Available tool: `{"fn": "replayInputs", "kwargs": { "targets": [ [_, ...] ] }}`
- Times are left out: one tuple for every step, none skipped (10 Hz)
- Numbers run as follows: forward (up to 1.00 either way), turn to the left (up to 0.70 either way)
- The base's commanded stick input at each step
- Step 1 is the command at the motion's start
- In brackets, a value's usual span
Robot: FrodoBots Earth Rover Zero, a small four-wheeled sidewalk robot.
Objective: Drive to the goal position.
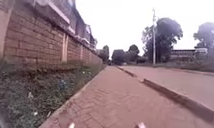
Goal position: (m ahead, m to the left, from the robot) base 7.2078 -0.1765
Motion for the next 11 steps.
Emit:
{"fn": "replayInputs", "kwargs": {
  "targets": [
    [0.7,0.0],
    [0.7,0.0],
    [0.7,0.0],
    [0.7,0.0],
    [0.7,0.0],
    [0.7,0.0],
    [0.7,0.0],
    [0.7,0.0],
    [0.7,0.0],
    [0.7,0.0],
    [0.7,0.0]
  ]
}}
